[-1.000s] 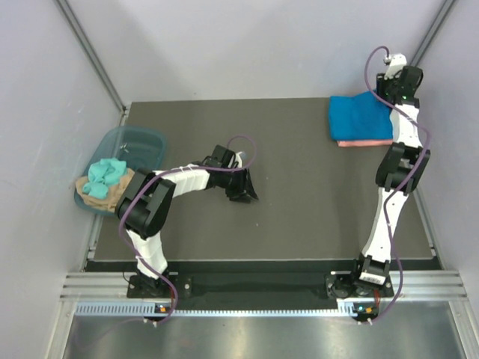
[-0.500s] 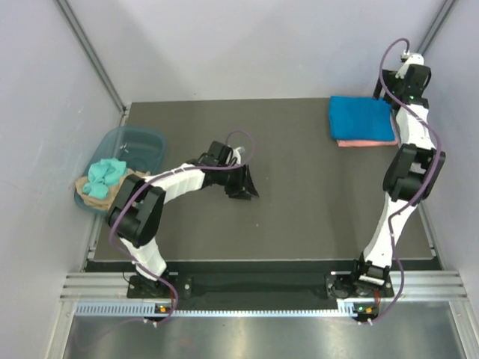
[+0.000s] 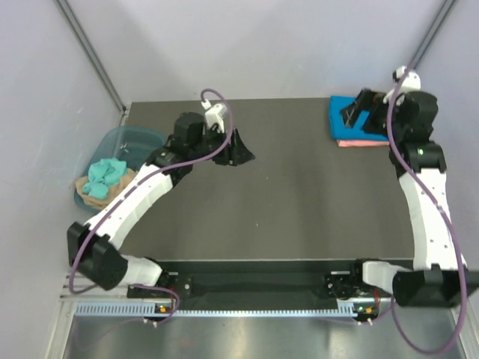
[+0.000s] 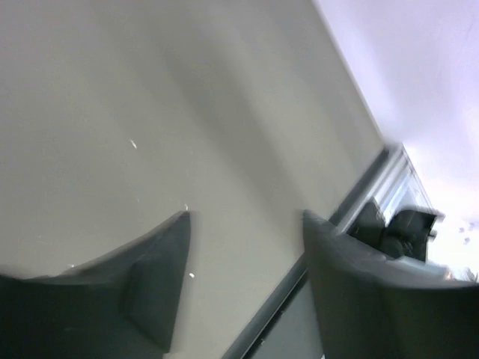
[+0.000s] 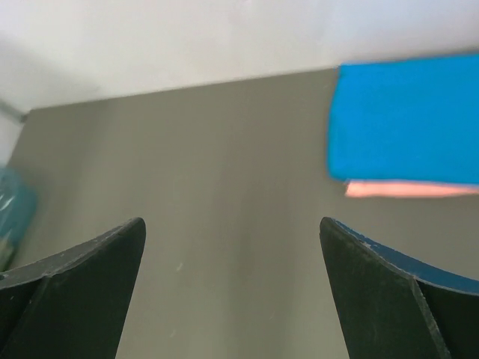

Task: Fold and stack the t-shirts
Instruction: Reset both grippers

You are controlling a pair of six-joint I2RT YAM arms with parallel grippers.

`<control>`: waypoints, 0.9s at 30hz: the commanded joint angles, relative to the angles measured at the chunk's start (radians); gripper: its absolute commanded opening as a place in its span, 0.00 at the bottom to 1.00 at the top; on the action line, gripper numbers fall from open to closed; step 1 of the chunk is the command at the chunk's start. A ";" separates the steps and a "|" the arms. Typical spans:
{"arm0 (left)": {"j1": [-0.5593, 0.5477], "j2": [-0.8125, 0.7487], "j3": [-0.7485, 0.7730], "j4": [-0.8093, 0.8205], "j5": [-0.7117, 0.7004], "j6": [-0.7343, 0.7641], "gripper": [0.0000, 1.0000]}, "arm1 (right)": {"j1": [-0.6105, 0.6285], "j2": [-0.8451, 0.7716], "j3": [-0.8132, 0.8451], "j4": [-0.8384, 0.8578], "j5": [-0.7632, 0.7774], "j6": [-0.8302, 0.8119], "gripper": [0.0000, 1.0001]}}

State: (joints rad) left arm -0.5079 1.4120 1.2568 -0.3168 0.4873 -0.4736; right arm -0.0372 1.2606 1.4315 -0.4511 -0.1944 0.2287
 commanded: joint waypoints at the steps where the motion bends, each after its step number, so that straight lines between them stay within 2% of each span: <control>1: 0.012 -0.132 -0.005 -0.015 -0.100 0.066 0.70 | 0.016 -0.132 -0.147 -0.142 -0.135 0.113 1.00; 4: 0.012 -0.215 -0.049 -0.013 -0.139 0.076 0.95 | 0.030 -0.292 -0.291 -0.143 -0.135 0.172 1.00; 5: 0.012 -0.235 -0.066 -0.004 -0.157 0.084 0.99 | 0.060 -0.332 -0.322 -0.136 -0.145 0.187 1.00; 9: 0.012 -0.353 -0.170 0.047 -0.213 0.078 0.99 | 0.060 -0.527 -0.445 -0.164 -0.168 0.222 1.00; 13: 0.012 -0.479 -0.253 0.073 -0.225 0.046 0.99 | 0.059 -0.631 -0.487 -0.188 -0.180 0.241 1.00; 17: 0.012 -0.541 -0.252 0.050 -0.222 0.018 0.99 | 0.060 -0.673 -0.471 -0.248 -0.174 0.225 1.00; 27: 0.012 -0.605 -0.214 -0.062 -0.259 0.026 0.99 | 0.060 -0.724 -0.413 -0.253 -0.177 0.233 1.00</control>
State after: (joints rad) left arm -0.4976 0.8219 1.0027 -0.3489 0.2440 -0.4465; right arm 0.0177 0.5579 0.9688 -0.7029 -0.3634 0.4477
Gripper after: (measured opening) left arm 0.987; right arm 0.996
